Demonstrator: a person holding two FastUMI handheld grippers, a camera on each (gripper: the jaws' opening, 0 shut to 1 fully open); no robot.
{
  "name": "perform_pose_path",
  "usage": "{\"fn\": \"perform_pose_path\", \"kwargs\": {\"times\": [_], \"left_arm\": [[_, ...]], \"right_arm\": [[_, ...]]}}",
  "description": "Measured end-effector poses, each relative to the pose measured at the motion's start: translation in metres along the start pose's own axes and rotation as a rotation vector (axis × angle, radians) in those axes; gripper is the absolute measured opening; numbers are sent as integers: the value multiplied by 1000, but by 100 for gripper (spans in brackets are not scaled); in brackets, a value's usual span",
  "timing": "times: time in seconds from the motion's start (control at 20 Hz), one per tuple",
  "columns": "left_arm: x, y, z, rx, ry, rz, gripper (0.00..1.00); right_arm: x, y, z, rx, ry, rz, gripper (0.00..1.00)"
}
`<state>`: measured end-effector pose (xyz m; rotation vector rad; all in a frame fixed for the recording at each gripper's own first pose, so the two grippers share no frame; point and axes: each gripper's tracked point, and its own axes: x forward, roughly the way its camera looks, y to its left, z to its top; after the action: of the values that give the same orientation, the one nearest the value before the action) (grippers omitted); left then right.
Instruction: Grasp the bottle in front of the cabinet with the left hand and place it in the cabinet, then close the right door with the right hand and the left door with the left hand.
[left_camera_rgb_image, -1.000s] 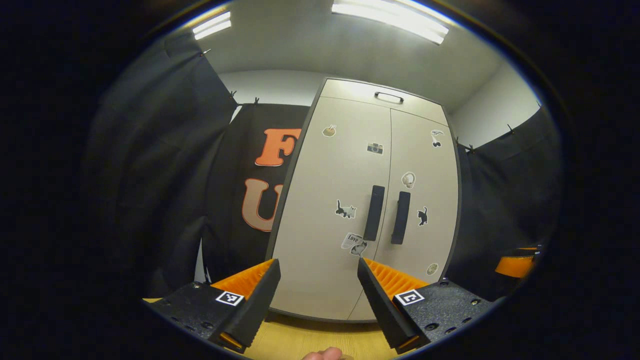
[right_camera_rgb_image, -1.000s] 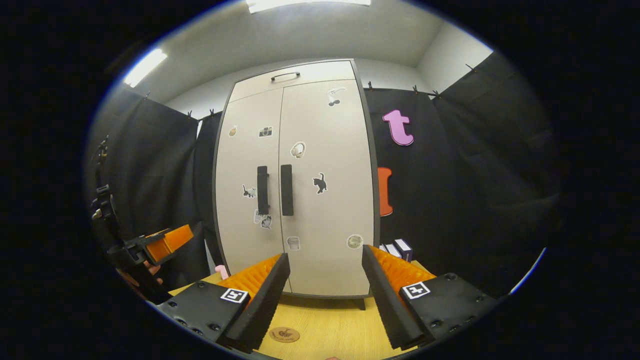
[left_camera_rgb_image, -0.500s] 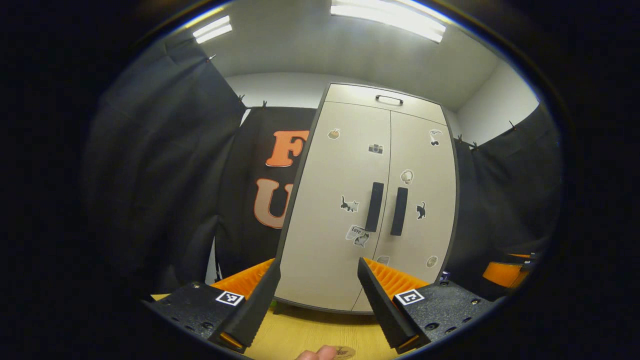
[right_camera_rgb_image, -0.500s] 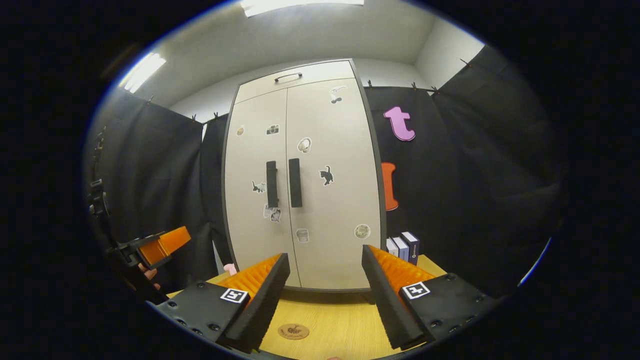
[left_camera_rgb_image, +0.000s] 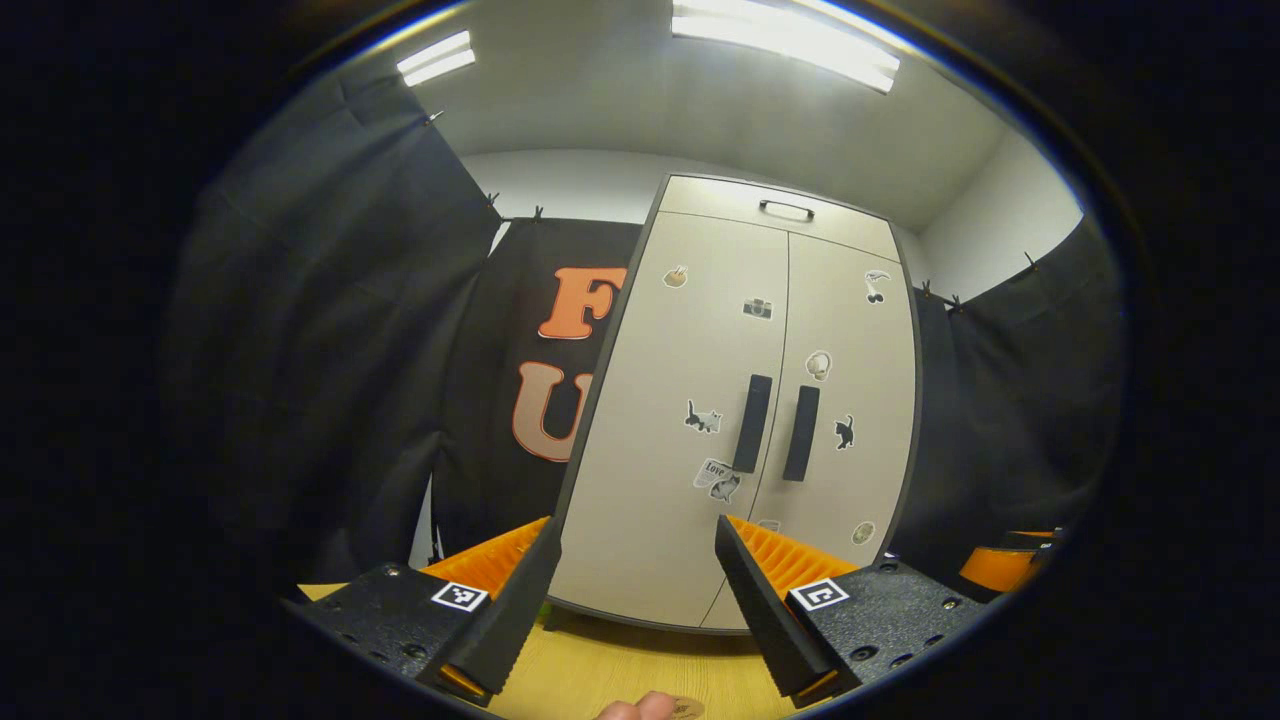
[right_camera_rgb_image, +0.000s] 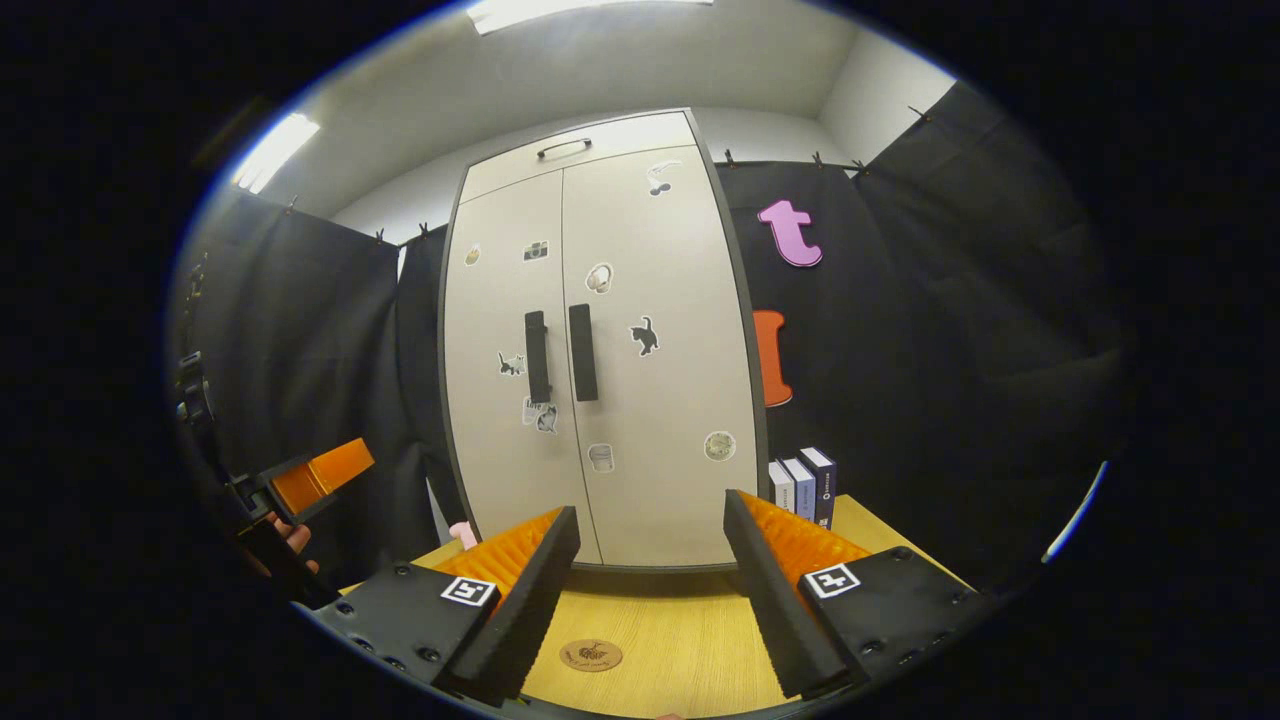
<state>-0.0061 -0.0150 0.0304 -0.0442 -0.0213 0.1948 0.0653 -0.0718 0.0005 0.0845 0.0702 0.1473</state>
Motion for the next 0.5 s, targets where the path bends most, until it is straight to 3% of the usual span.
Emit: {"fn": "perform_pose_path", "kwargs": {"times": [0.5], "left_arm": [[0,-2,-3,5,11,-8,94]], "right_arm": [[-1,0,-4,-5,12,4,96]]}}
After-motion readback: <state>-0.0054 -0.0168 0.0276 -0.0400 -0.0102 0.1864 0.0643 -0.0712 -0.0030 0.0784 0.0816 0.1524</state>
